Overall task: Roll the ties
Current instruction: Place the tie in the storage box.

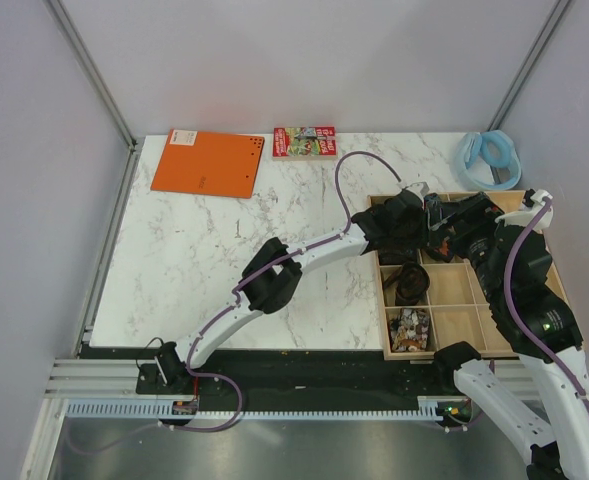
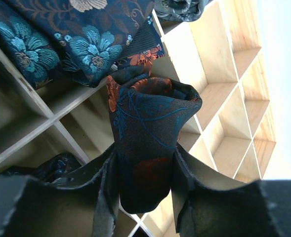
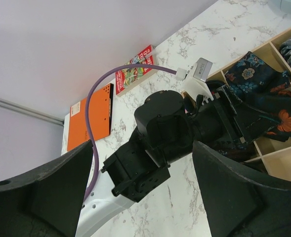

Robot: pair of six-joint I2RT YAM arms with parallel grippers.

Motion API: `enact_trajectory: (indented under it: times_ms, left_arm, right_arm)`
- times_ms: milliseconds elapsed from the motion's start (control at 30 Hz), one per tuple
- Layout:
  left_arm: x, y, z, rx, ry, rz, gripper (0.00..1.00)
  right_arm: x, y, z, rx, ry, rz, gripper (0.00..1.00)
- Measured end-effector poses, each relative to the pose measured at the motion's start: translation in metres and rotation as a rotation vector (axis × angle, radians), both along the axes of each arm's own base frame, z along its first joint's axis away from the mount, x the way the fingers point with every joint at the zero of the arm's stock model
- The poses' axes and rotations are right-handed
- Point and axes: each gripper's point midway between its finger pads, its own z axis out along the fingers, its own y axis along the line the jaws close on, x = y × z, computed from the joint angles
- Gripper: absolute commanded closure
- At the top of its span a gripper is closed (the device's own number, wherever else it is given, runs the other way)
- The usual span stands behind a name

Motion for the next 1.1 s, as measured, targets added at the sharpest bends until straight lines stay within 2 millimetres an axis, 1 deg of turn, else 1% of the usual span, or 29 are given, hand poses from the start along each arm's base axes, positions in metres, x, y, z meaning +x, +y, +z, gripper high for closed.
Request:
enact_trajectory:
  times_ms: [67, 100, 167, 200, 333, 500, 767, 833, 933, 1100]
  left_arm:
    - [0.000, 0.000, 0.000, 0.002, -0.003, -0.002, 0.46]
    - [-0.001, 0.000, 0.001, 0.004, -0.006, -0.005, 0.41]
    - [-0.003, -0.002, 0.003, 0.002, -0.017, -0.014, 0.34]
    - [-0.004, -0.002, 0.005, 0.005, -0.026, -0.019, 0.28]
    - [-0.009, -0.003, 0.010, 0.015, -0.054, -0.037, 0.27]
    - [-0.010, -0.002, 0.010, 0.029, -0.068, -0.047, 0.23]
    - [-0.012, -0.002, 0.014, 0.035, -0.086, -0.058, 0.10]
    - [-0.013, -0.001, 0.017, 0.039, -0.095, -0.060, 0.08]
    - [-0.012, 0.003, 0.020, 0.060, -0.105, -0.054, 0.05]
    - [-0.008, 0.012, 0.029, 0.092, -0.125, -0.041, 0.03]
  right_arm:
    - [0.000, 0.000, 0.000, 0.001, 0.000, 0.001, 0.11]
    - [0.000, 0.000, 0.000, 0.001, 0.000, 0.001, 0.11]
    - [0.000, 0.001, 0.000, 0.003, 0.000, 0.002, 0.11]
    - [0.000, 0.001, 0.000, 0.005, 0.000, 0.003, 0.11]
    - [0.000, 0.002, 0.000, 0.011, 0.001, 0.007, 0.11]
    - [-0.001, 0.004, 0.000, 0.019, 0.001, 0.015, 0.11]
    - [-0.001, 0.006, 0.001, 0.032, 0.002, 0.021, 0.11]
    - [-0.001, 0.006, 0.001, 0.033, 0.002, 0.021, 0.11]
    - [-0.001, 0.006, 0.001, 0.037, 0.003, 0.024, 0.11]
    - [-0.001, 0.007, 0.001, 0.041, 0.003, 0.028, 0.11]
